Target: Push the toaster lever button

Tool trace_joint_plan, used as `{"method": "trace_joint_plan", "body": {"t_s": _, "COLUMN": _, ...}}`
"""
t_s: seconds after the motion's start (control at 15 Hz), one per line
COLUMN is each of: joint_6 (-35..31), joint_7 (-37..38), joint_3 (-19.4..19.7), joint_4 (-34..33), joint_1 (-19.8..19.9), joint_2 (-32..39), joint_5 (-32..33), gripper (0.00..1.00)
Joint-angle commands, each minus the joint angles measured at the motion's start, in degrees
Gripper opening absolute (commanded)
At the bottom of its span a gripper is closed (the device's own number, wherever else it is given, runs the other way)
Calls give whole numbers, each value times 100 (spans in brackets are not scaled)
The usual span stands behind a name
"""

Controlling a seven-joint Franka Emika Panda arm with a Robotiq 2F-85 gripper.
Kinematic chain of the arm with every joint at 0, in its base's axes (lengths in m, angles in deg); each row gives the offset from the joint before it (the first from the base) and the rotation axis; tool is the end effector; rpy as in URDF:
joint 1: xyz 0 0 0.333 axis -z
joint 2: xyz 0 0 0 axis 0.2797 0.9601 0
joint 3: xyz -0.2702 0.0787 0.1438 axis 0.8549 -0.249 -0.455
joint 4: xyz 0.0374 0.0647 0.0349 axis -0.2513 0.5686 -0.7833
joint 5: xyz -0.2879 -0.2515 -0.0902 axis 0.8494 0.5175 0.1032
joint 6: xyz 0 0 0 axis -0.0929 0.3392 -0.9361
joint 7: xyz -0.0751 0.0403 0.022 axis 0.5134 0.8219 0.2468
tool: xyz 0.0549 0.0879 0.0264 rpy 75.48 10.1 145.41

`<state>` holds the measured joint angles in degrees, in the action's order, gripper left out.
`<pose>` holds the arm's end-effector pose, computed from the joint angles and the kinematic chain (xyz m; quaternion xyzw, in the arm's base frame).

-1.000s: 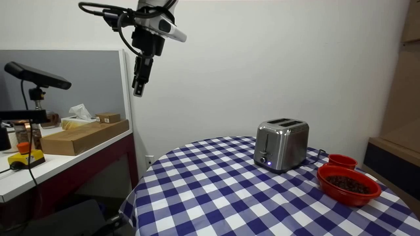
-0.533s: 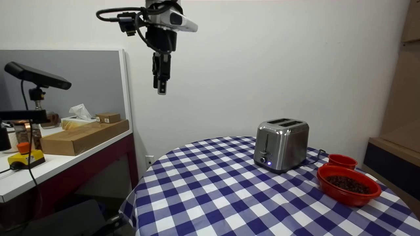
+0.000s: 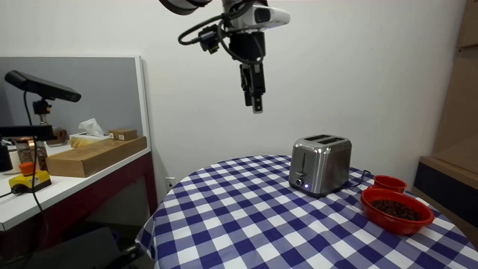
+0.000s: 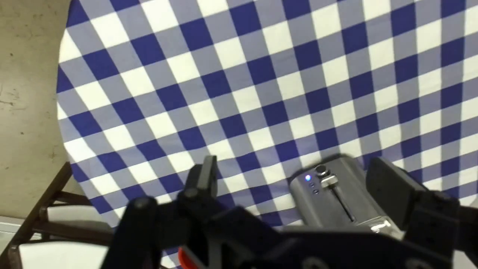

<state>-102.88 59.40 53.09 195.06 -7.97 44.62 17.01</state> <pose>0.4586 0.0044 0.4463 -0.9508 0.2969 -0.0881 0.0122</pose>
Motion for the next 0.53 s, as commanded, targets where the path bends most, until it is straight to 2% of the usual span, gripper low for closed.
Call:
{"method": "trace_joint_plan", "body": {"t_s": 0.0, "joint_6": -289, "joint_7": 436, "joint_3": 207, "joint_4": -589, "joint_1": 229, "joint_2": 895, "joint_5": 694, "gripper": 100}}
{"method": "trace_joint_plan", "body": {"t_s": 0.27, "joint_6": -987, "joint_7": 653, "joint_3": 483, "joint_4": -887, "joint_1": 159, "joint_2": 1682, "joint_5": 1519, "gripper": 100}}
{"method": "trace_joint_plan", "body": {"t_s": 0.47, "joint_6": -1664, "joint_7": 543, "joint_3": 686, "joint_4": -1030, "joint_1": -53, "joint_2": 2269, "joint_5": 1469, "gripper": 100}}
